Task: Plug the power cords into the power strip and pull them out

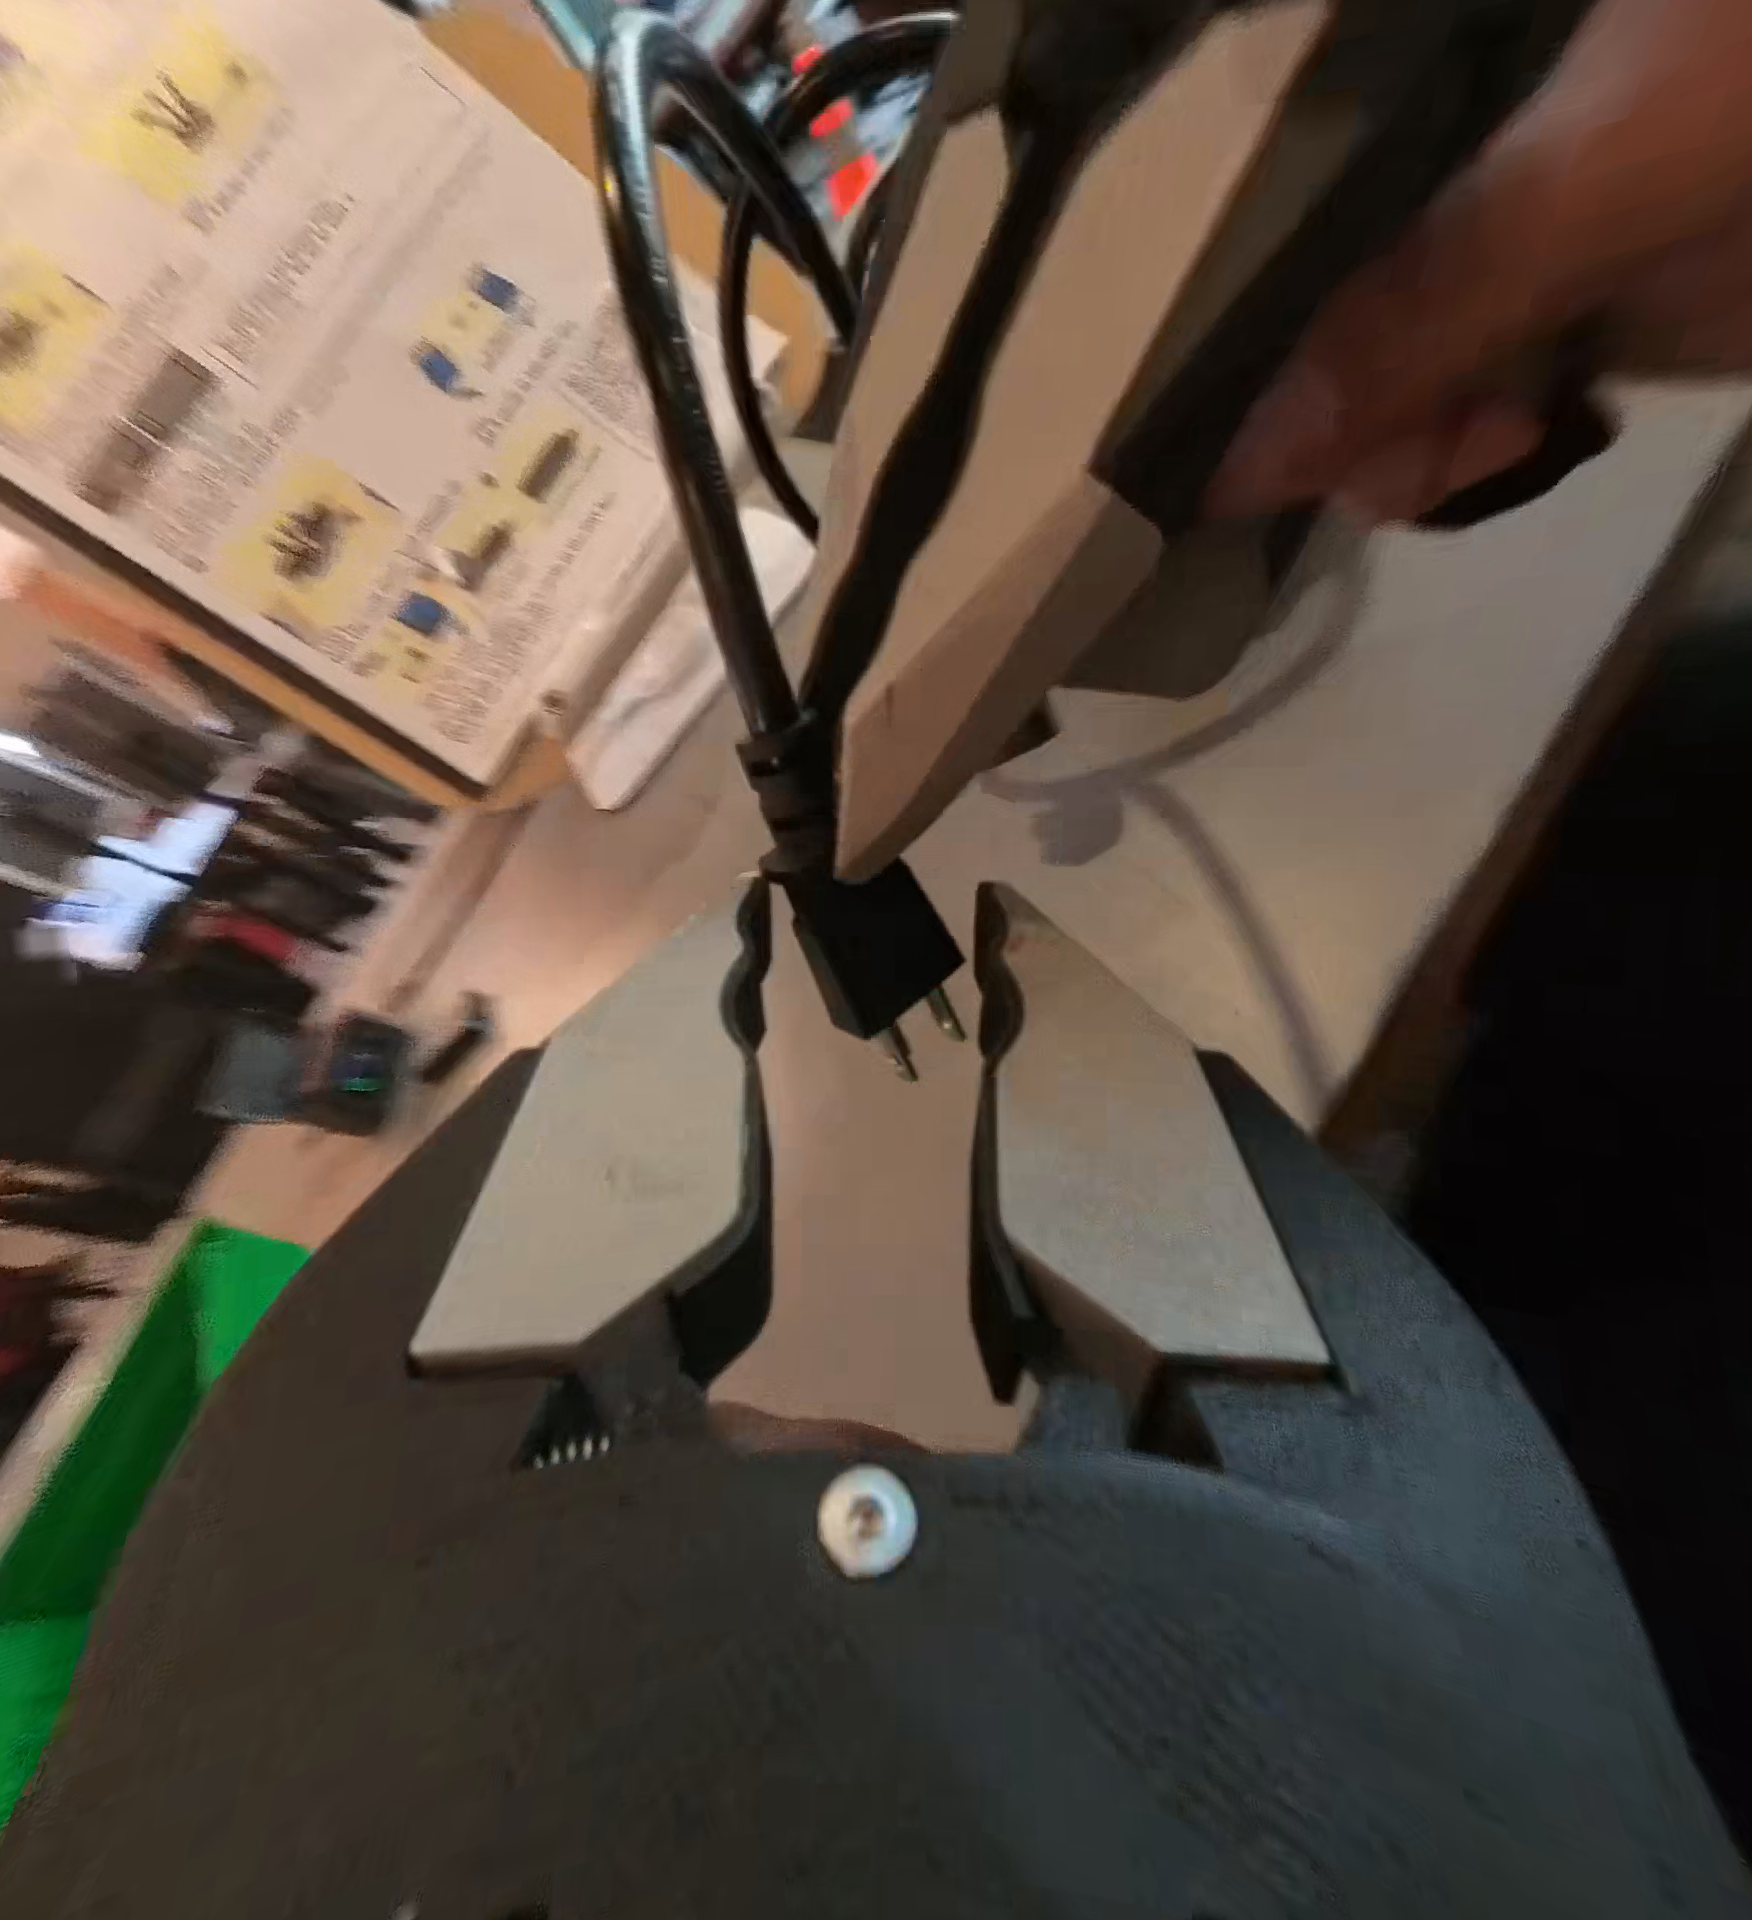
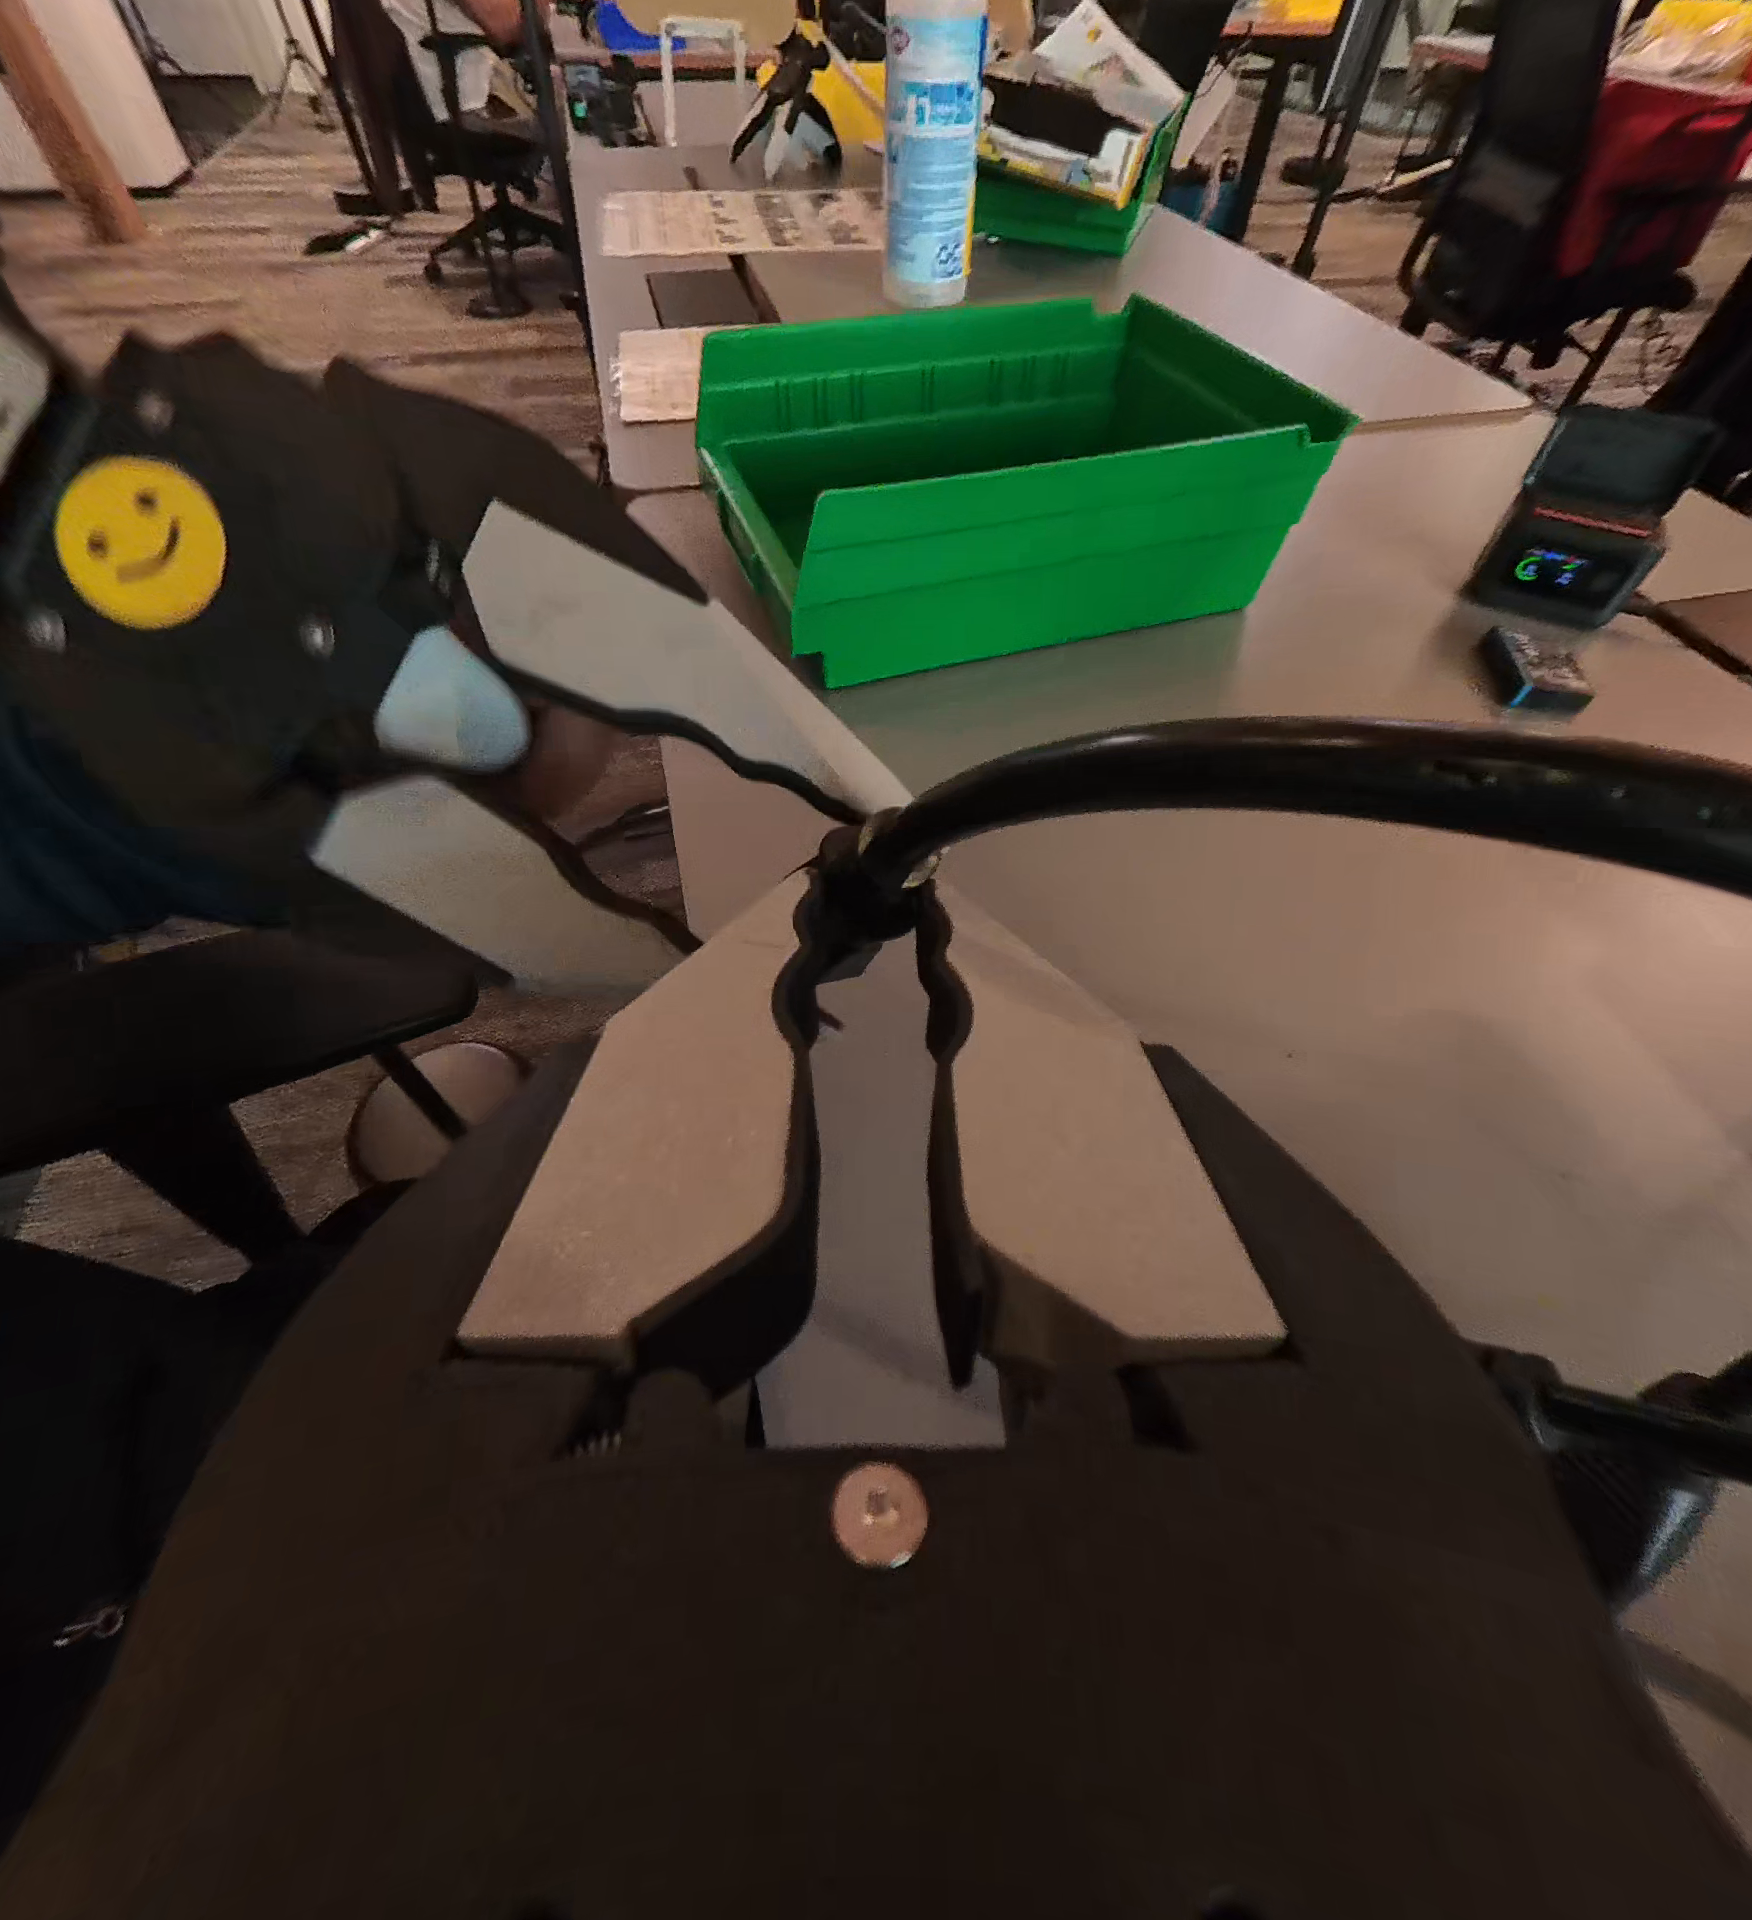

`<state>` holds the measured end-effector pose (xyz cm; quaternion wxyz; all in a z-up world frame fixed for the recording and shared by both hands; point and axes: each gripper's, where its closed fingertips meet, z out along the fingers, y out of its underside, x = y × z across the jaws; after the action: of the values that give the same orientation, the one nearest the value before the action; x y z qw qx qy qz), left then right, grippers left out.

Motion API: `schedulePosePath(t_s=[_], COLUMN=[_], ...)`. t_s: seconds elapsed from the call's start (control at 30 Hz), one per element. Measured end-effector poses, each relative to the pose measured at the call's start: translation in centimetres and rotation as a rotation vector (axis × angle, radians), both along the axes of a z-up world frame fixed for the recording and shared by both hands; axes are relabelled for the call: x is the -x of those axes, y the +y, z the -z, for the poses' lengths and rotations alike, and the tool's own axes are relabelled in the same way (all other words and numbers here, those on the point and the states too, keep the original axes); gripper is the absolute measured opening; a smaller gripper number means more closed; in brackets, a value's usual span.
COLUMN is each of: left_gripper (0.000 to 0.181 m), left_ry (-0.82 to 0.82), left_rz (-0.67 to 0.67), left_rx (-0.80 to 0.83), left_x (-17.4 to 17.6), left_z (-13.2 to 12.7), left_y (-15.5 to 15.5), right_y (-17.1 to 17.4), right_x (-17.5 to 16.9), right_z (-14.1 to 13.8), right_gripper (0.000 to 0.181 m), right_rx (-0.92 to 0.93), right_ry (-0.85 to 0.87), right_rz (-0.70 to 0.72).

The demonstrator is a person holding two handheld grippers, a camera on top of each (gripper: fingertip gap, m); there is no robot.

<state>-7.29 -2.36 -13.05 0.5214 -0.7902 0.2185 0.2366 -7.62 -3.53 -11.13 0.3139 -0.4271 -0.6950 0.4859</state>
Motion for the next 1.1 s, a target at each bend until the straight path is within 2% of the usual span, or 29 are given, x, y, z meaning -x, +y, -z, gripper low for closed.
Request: schedulePosePath(t_s=[0.1,0.2,0.23,0.37,0.5,0.67,0.73,0.83,1.1], left_gripper=[0.035,0.027,0.024,0.023,0.023,0.024,0.024,0.024,0.025], left_ry=[0.276,0.338,0.297,-0.108,-0.437,-0.809,-0.885,-0.987,-1.023], left_rz=[-0.061,-0.038,0.004,0.26,0.503,0.818,0.888,0.98,1.062], left_rx=[-0.059,-0.116,-0.111,-0.037,0.109,0.286,0.33,0.358,0.422], left_x=[0.1,-0.8,-1.4,-4.9,-8.3,-12.1,-12.6,-12.9,-13.4], left_z=[-1.4,-3.1,-3.4,-4.4,-5.5,-6.9,-6.7,-6.8,-5.4], left_y=[0.7,1.2,1.3,1.0,-0.3,-2.3,-2.3,-2.1,-0.5], right_y=[0.6,0.8,0.8,0.7,-0.2,-1.5,-1.3,-1.1,0.4], right_x=[-0.7,-1.9,-2.4,-4.6,-7.2,-10.5,-10.8,-11.3,-12.2], right_z=[-1.1,-2.3,-2.6,-4.2,-5.3,-6.0,-5.9,-5.8,-4.5], right_gripper=[0.014,0.013,0.012,0.018,0.026,0.03,0.03,0.03,0.031], right_rx=[-0.003,-0.012,-0.032,-0.089,-0.11,-0.258,-0.292,-0.221,-0.002], right_ry=[0.029,0.064,0.079,0.167,0.241,0.391,0.396,0.371,0.275], right_rz=[0.038,0.049,0.043,-0.023,-0.172,-0.316,-0.312,-0.334,-0.387])
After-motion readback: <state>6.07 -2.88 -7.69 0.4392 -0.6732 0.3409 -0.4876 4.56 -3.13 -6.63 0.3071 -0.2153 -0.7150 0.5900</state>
